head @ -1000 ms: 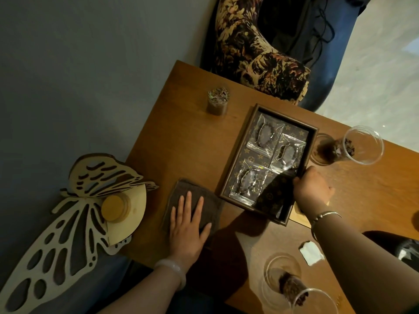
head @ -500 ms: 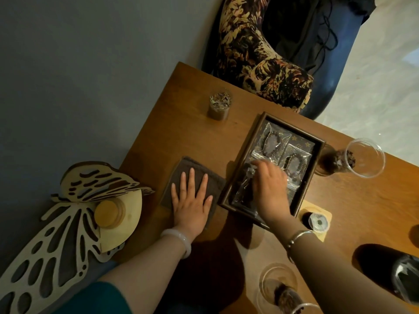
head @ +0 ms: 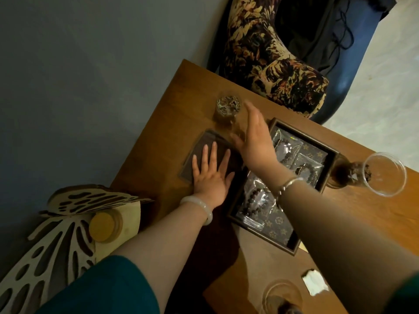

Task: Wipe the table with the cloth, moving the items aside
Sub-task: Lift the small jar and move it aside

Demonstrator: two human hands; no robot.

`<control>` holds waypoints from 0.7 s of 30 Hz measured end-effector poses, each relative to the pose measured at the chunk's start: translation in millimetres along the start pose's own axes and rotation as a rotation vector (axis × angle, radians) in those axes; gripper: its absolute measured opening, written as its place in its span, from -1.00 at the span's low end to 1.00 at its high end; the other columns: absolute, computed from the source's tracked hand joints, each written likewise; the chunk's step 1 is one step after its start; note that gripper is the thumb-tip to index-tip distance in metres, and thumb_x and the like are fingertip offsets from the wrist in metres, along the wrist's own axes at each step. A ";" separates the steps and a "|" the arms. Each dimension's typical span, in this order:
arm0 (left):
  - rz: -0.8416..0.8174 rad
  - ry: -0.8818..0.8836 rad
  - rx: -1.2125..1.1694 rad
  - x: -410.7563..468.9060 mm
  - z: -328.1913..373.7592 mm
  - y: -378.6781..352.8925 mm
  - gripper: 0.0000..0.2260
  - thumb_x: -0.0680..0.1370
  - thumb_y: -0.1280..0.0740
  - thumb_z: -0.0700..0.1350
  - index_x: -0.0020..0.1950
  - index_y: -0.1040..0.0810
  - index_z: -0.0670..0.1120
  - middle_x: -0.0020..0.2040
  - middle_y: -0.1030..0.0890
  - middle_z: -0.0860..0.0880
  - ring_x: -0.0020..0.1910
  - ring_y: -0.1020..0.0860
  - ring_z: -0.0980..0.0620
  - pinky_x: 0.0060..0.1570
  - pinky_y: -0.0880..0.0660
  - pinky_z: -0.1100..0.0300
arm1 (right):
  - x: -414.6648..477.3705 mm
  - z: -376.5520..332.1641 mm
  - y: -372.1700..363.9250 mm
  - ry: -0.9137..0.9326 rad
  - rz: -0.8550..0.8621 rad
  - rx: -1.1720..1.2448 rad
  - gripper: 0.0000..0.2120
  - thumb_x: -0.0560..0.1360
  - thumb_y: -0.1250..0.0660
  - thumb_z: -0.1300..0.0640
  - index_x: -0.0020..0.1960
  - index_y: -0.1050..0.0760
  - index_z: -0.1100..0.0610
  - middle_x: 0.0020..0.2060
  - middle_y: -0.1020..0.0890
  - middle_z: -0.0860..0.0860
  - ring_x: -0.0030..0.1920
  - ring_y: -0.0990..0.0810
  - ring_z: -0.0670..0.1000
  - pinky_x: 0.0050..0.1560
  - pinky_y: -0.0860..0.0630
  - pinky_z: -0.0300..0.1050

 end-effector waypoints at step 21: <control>0.000 -0.105 -0.432 37.7 3.8 39.5 -0.37 0.59 -0.24 -0.01 0.57 0.02 0.08 0.59 0.14 0.02 0.55 0.20 0.01 0.47 0.27 -0.01 | 46.3 -30.5 23.3 0.064 0.096 0.053 -0.07 0.36 -0.54 0.18 0.56 -0.07 -0.01 0.23 -0.49 0.04 0.24 -0.47 0.01 0.20 -0.44 -0.17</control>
Point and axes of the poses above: each hand's wrist, its own x-axis towards the middle knuckle, its own y-axis out of the back of the hand, z = x × y, the point moved 9 cm from there along x, towards the middle knuckle
